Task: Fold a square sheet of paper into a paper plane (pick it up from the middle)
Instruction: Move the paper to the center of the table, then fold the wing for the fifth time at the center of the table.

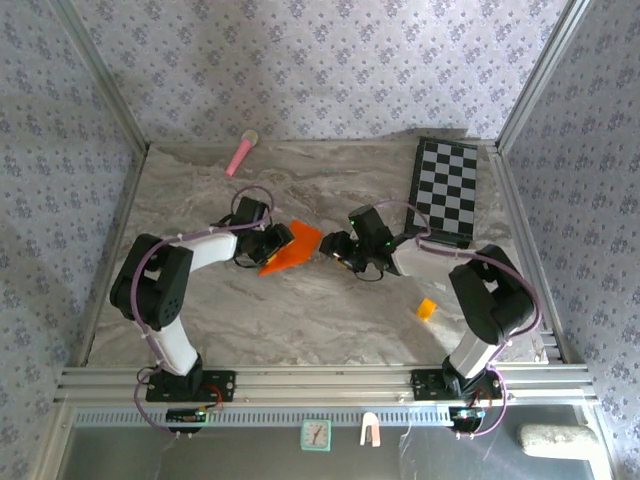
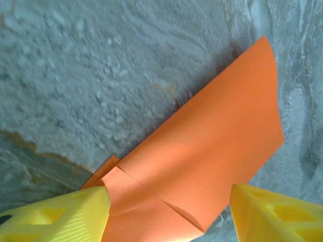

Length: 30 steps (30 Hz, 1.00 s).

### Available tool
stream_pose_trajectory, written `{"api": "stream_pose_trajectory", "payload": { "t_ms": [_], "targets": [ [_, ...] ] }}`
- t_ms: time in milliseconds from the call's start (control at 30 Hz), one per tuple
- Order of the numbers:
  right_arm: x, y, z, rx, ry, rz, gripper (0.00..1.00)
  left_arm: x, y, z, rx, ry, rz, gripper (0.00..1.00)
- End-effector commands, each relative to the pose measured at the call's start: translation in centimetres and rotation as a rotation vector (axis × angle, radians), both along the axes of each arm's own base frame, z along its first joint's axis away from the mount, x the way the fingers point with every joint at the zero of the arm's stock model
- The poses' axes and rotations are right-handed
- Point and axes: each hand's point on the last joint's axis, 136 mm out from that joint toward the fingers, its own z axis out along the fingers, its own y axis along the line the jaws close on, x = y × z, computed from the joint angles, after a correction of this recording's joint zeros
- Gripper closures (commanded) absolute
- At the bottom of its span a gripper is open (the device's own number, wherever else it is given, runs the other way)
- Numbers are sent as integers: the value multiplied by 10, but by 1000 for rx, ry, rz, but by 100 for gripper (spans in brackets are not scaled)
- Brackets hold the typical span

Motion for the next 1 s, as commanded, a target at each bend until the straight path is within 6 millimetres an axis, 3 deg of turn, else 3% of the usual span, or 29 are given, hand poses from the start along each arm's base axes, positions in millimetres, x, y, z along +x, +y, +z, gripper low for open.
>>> {"api": "stream_pose_trajectory", "payload": {
  "t_ms": [0, 133, 400, 967],
  "targets": [
    [1, 3, -10, 26, 71, -130, 45, -41, -5, -29, -33, 175, 68, 34],
    [-1, 5, -16, 28, 82, -166, 46, -53, -8, -30, -41, 196, 115, 35],
    [-9, 17, -31, 16, 143, -168, 57, -68, -8, -39, -41, 242, 163, 35],
    [-10, 43, -38, 48, 168, -101, 59, -70, -8, -40, -37, 252, 159, 35]
  ]
}}
